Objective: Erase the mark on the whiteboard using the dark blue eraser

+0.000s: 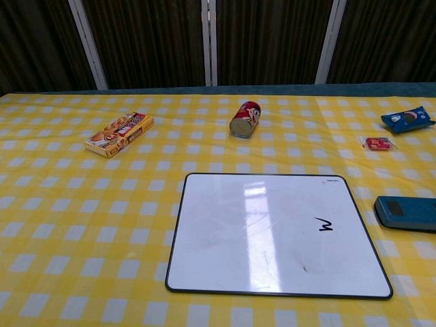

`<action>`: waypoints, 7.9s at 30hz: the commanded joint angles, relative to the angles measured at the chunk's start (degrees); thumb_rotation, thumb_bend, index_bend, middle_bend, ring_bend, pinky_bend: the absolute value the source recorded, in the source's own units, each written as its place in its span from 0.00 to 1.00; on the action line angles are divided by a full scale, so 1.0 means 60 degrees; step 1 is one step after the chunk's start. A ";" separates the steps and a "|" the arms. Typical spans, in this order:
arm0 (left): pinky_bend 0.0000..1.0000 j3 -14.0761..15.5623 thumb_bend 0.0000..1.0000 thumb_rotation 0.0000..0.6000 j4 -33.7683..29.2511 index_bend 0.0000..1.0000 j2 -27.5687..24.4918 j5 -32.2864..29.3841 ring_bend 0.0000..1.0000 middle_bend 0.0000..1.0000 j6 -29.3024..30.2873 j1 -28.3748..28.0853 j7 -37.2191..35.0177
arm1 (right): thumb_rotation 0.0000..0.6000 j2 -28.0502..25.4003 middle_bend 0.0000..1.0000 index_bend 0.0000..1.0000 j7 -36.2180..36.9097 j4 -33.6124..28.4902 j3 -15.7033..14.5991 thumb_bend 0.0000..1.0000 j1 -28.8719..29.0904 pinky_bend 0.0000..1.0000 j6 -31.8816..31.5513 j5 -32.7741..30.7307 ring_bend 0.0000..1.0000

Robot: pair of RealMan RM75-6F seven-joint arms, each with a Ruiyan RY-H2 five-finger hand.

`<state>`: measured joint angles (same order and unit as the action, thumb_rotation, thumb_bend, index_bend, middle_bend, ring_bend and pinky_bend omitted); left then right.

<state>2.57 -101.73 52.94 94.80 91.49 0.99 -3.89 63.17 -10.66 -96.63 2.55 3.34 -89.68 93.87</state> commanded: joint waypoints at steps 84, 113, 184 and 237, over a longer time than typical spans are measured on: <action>0.00 -0.0579 0.00 1.00 0.0114 0.00 0.0565 -0.2102 0.00 0.00 -0.1729 -0.0768 0.1198 | 1.00 0.3614 0.52 0.47 0.0197 0.2504 0.0586 0.29 0.4929 0.43 0.5652 -0.1308 0.44; 0.00 -0.0581 0.00 1.00 0.0182 0.00 0.0564 -0.2280 0.00 0.00 -0.1835 -0.0808 0.1140 | 1.00 0.3133 0.55 0.51 -0.0618 0.1513 -0.0868 0.37 0.5385 0.44 0.6575 -0.0797 0.47; 0.00 -0.0577 0.00 1.00 0.0185 0.00 0.0438 -0.2257 0.00 0.00 -0.1780 -0.0795 0.0848 | 1.00 0.3994 0.56 0.52 -0.2170 0.3473 0.0361 0.37 0.5658 0.44 0.6473 -0.3105 0.48; 0.00 -0.0184 0.00 1.00 0.0158 0.00 0.0135 -0.1001 0.00 0.00 -0.1092 -0.0504 -0.0075 | 1.00 0.0933 0.00 0.00 0.0776 0.0753 -0.0617 0.00 0.1496 0.00 0.0100 -0.0764 0.00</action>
<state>1.40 -100.87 53.83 88.67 84.82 -2.12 -4.17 68.25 -6.55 -92.57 -1.46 13.15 -88.16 88.79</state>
